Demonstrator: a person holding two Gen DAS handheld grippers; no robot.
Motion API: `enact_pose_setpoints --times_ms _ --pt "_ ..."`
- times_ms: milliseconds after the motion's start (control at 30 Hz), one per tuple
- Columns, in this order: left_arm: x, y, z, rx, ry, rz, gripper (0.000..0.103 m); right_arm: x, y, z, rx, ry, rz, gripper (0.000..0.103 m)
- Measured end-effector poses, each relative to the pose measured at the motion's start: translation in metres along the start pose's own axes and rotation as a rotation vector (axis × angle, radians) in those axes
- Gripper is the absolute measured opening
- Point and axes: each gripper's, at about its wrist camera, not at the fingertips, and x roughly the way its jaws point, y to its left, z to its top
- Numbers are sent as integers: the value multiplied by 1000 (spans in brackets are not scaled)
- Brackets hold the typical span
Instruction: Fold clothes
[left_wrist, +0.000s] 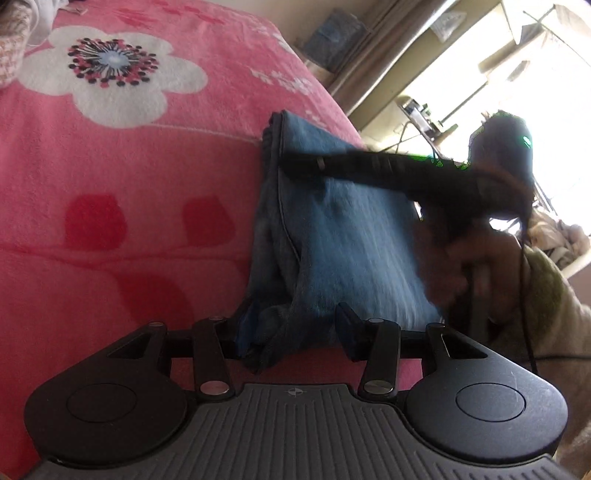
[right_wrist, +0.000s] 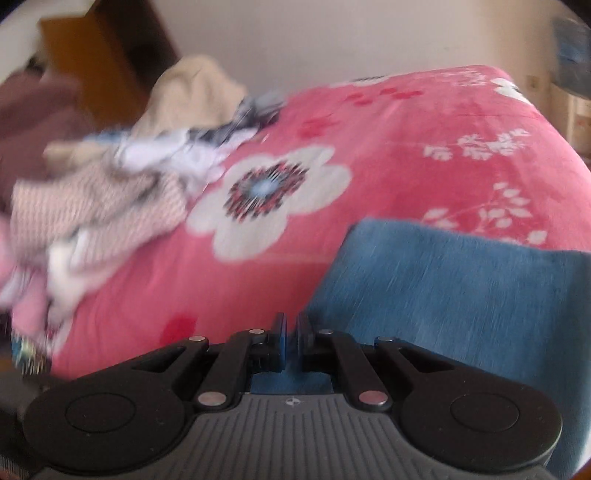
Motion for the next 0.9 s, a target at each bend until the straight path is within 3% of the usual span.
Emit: enact_pose_setpoints --times_ms 133,233,300,433,467,533,633,733,867,900 --pt "2 4 -3 5 8 -11 45 0 -17 9 115 -73 14 5" --pt "-1 4 -4 17 15 -2 44 -34 -16 21 138 -139 -4 5" --pt "-5 3 -5 44 14 17 44 -62 -10 26 105 -120 -80 6" --pt "-17 -3 -12 125 25 52 45 -73 -8 11 -6 -6 -271 7" --pt "-20 -6 -15 152 31 62 45 -62 -15 3 -18 58 -301 7" --pt "-28 -10 -24 192 32 82 45 -44 -30 -17 -19 76 -314 6" --pt "-31 -16 -31 201 19 84 45 -62 -24 -14 19 13 -282 7" --pt "-25 -21 -35 222 10 94 45 -83 -7 -16 -22 -67 -209 8" --pt "-16 -29 -40 292 10 131 45 -92 39 -28 -336 -53 -31 10" --pt "-16 -30 -41 310 10 134 45 -93 48 -30 -427 -38 7 17"
